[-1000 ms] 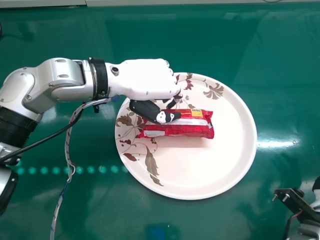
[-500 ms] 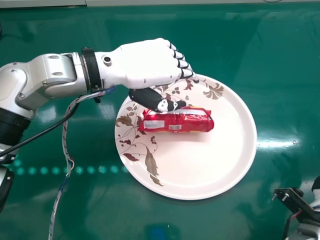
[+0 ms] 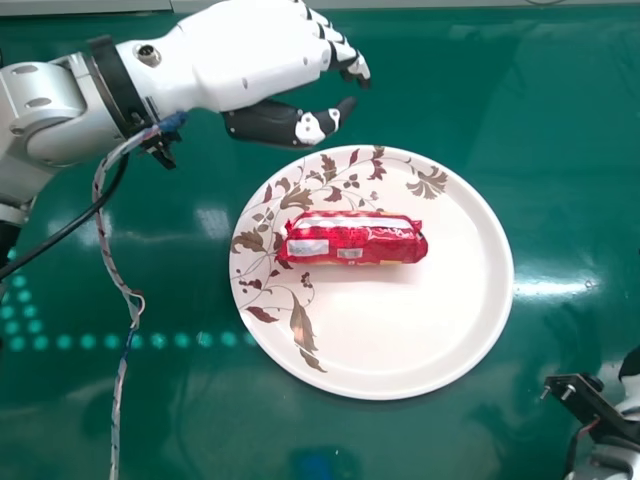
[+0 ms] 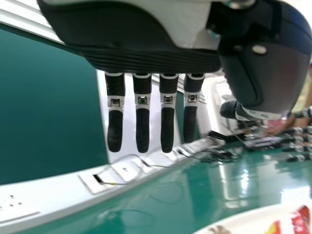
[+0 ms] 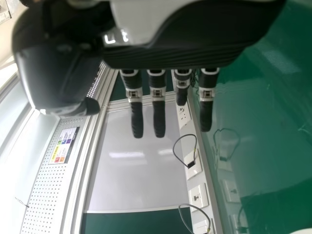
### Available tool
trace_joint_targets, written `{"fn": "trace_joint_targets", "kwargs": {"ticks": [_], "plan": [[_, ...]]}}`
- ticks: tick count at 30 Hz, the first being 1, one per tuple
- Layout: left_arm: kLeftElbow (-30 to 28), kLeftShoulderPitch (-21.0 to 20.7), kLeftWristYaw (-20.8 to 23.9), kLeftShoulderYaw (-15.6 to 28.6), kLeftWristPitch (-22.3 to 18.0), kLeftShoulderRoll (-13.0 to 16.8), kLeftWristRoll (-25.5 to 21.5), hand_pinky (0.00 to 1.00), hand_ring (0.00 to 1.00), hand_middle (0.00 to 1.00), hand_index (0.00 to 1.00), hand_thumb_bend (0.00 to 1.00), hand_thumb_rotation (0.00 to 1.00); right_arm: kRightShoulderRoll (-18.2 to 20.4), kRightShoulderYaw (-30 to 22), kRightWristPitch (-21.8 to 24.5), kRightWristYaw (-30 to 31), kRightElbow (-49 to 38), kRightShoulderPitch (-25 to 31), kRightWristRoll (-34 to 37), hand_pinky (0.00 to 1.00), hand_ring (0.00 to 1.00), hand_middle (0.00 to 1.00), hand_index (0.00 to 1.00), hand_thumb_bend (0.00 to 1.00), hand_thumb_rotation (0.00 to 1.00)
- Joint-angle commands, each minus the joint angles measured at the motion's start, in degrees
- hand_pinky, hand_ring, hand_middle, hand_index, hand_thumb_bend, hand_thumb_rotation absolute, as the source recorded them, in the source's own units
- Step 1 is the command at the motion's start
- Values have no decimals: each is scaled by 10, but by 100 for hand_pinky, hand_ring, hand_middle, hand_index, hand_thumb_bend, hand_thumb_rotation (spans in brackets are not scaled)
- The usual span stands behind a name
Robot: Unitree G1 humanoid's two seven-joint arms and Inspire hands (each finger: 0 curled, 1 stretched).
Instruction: Pick up biscuit and place it in the plate
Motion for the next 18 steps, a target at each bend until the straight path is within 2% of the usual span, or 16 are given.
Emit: {"fn": "trace_joint_targets", "kwargs": {"ticks": [1, 4, 8, 12, 15, 18], "plan": [[5, 7, -5, 10, 12, 5, -12, 48, 62, 66, 74, 31, 69, 24, -2, 0, -4, 6, -8, 1, 69, 75, 76, 73, 57, 16], [33, 4, -5, 6, 25, 2, -15, 49, 62, 67, 74, 29, 63, 23, -2, 0, -2, 7, -11, 7, 69, 75, 77, 73, 58, 16], [78, 1, 13, 6, 48, -10, -12, 51, 64, 69, 74, 27, 47, 23, -2, 3, -5, 5, -12, 4, 70, 75, 76, 74, 58, 17], [155, -10, 73, 6, 46, -27, -9, 48, 61, 67, 72, 27, 40, 22, -4, -3, -2, 7, -11, 6, 70, 75, 76, 74, 58, 17], [219, -20, 109, 8, 44, -44, -21, 46, 58, 64, 69, 28, 39, 20, -6, -7, 0, 8, -10, 7, 69, 75, 77, 75, 58, 16], [266, -21, 144, 12, 49, -61, -31, 45, 58, 64, 68, 29, 47, 19, -11, -7, 1, 8, -10, 11, 70, 75, 77, 74, 57, 16]]}}
